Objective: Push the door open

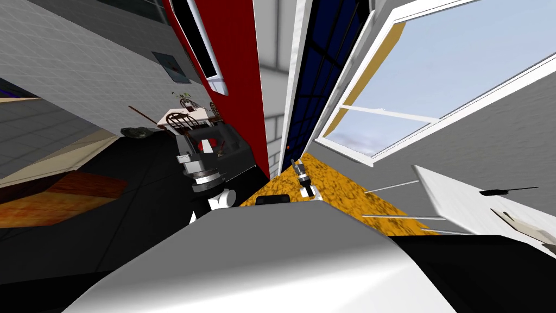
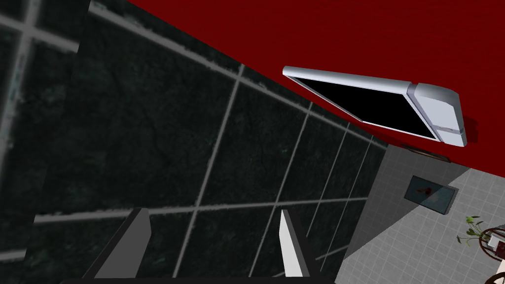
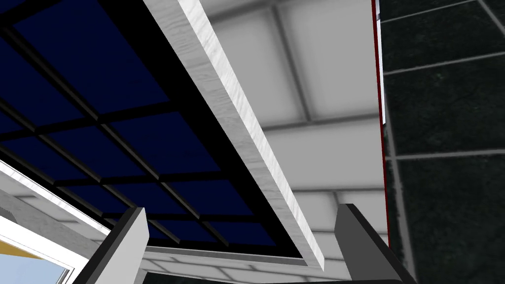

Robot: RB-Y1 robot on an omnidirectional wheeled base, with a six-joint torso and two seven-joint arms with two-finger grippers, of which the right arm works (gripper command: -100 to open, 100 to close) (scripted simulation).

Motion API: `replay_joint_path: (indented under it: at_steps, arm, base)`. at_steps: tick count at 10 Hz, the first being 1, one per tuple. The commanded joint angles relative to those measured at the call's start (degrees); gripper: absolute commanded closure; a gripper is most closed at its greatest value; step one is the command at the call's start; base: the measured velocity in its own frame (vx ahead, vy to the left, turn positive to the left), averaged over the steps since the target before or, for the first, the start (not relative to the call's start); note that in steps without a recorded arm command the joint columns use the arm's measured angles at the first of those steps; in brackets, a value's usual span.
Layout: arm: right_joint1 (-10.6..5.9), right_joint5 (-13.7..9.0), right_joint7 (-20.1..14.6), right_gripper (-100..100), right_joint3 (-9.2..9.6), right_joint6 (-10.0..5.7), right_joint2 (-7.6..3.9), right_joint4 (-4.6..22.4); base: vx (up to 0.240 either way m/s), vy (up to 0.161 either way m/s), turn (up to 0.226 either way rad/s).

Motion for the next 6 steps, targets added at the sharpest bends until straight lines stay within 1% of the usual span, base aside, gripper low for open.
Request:
replay_joint_path:
  at_steps: [1, 6]
  arm:
    - [-0.66, 0.85, 1.84, -100, -0.08, -0.36, 0.19, 2.05]
    - [-2.38, 3.34, 6.92, -100, -0.29, -1.33, 0.75, 7.74]
  base:
    - [0.053, -0.141, 0.112]
    - [0.030, -0.135, 0.102]
